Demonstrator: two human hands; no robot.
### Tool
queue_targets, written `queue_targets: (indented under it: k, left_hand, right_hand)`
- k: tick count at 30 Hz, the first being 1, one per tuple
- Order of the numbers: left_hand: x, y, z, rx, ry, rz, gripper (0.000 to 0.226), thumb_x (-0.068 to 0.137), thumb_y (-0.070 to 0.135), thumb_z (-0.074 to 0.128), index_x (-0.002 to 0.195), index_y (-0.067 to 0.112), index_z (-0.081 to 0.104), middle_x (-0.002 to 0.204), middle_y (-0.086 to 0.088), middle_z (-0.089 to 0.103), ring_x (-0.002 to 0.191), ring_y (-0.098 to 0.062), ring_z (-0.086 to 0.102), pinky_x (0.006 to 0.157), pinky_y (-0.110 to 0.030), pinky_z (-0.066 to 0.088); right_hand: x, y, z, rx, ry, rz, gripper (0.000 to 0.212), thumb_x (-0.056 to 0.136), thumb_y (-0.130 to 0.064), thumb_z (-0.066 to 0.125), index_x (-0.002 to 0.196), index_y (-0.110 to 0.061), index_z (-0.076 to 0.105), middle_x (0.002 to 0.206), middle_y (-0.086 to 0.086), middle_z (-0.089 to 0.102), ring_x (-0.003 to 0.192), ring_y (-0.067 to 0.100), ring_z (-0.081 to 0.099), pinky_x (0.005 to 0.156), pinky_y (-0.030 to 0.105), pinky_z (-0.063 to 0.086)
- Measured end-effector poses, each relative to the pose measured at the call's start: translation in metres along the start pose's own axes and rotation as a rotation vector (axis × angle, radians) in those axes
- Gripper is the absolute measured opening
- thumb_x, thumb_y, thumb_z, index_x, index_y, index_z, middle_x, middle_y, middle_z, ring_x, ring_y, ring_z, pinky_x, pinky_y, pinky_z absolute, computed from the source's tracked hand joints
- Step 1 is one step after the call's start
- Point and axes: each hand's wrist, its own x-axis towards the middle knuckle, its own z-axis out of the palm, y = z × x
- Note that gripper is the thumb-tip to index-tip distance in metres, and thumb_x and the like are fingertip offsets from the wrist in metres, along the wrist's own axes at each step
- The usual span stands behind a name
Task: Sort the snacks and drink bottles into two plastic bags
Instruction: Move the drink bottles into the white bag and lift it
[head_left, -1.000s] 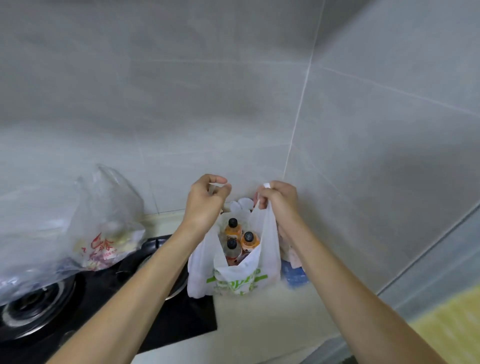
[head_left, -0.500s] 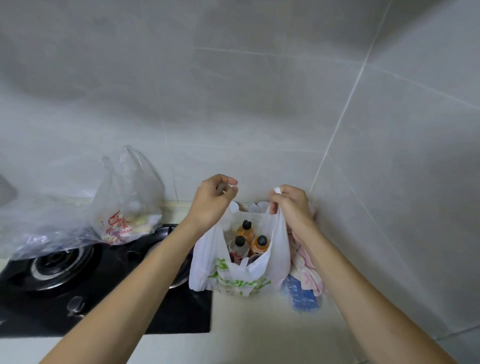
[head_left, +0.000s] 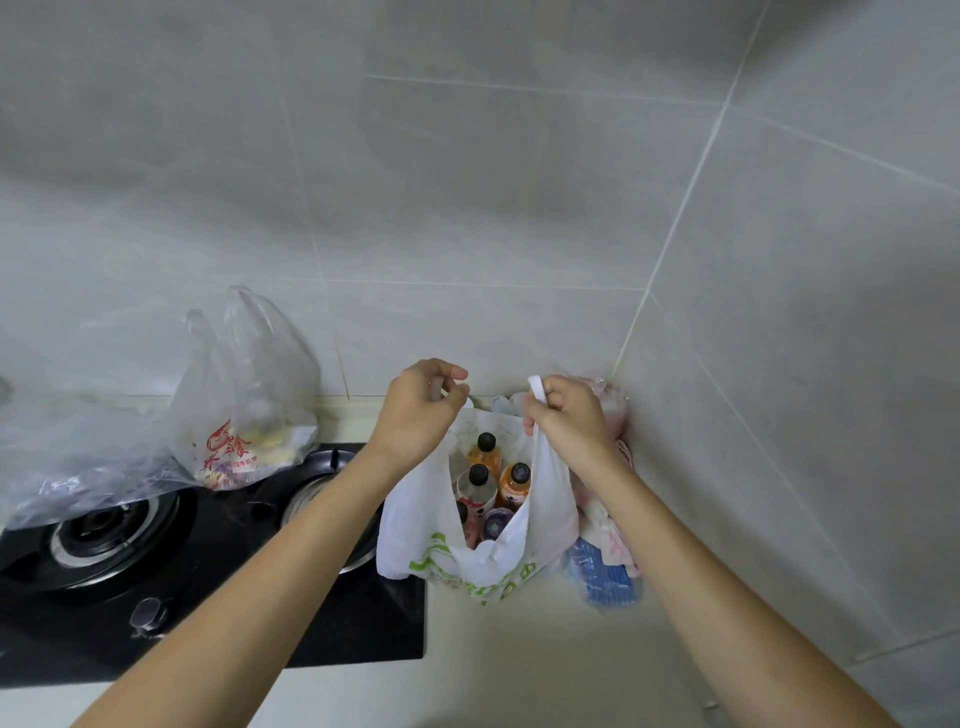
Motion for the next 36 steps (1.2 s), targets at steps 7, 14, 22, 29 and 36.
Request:
queue_targets:
  k: [7, 14, 22, 29, 36]
  left_hand:
    - [-0.009, -0.019, 0.002, 0.015, -0.056, 0.01, 0.019, 0.098, 0.011, 0.057, 0.1, 0.024, 0.071, 0.099, -0.018, 0.069, 0.086, -0.028, 0.067, 0.078, -0.034, 0.053]
    - [-0.006, -0.018, -0.007, 0.013, -0.053, 0.036, 0.02, 0.098, 0.009, 0.058, 0.104, 0.024, 0.071, 0.095, 0.006, 0.067, 0.09, -0.015, 0.066, 0.075, -0.022, 0.047]
    - [0.02, -0.012, -0.019, 0.069, 0.013, 0.05, 0.036, 0.098, -0.008, 0.044, 0.105, 0.013, 0.073, 0.087, -0.004, 0.068, 0.068, -0.011, 0.066, 0.062, -0.011, 0.045]
    - [0.046, -0.018, -0.022, -0.035, 0.153, 0.022, 0.042, 0.098, -0.01, 0.04, 0.102, 0.017, 0.072, 0.09, -0.002, 0.066, 0.072, -0.014, 0.064, 0.082, -0.032, 0.056]
    - [0.035, -0.021, -0.016, 0.196, 0.067, 0.188, 0.036, 0.093, -0.011, 0.05, 0.112, 0.01, 0.071, 0.098, 0.0, 0.066, 0.089, -0.019, 0.067, 0.077, -0.022, 0.054]
  right_hand:
    - [-0.001, 0.009, 0.011, -0.007, -0.064, -0.028, 0.021, 0.1, -0.015, 0.062, 0.085, 0.0, 0.063, 0.069, 0.007, 0.072, 0.064, 0.012, 0.068, 0.068, 0.024, 0.056]
    - [-0.002, 0.008, 0.013, -0.011, -0.085, -0.047, 0.028, 0.101, -0.018, 0.057, 0.079, -0.002, 0.061, 0.068, 0.013, 0.067, 0.06, 0.014, 0.063, 0.068, 0.022, 0.052]
    - [0.015, 0.003, 0.004, -0.019, -0.027, -0.083, 0.035, 0.105, -0.013, 0.051, 0.075, -0.004, 0.066, 0.058, 0.011, 0.064, 0.051, 0.013, 0.059, 0.06, 0.021, 0.048]
    - [0.036, 0.007, -0.008, -0.036, 0.042, -0.028, 0.032, 0.101, -0.011, 0.054, 0.072, -0.003, 0.065, 0.05, 0.002, 0.059, 0.049, 0.01, 0.054, 0.055, 0.017, 0.043]
    - [0.029, 0.022, 0.0, -0.066, -0.053, -0.042, 0.037, 0.093, -0.025, 0.059, 0.08, 0.01, 0.059, 0.058, 0.016, 0.062, 0.053, 0.019, 0.058, 0.065, 0.045, 0.056]
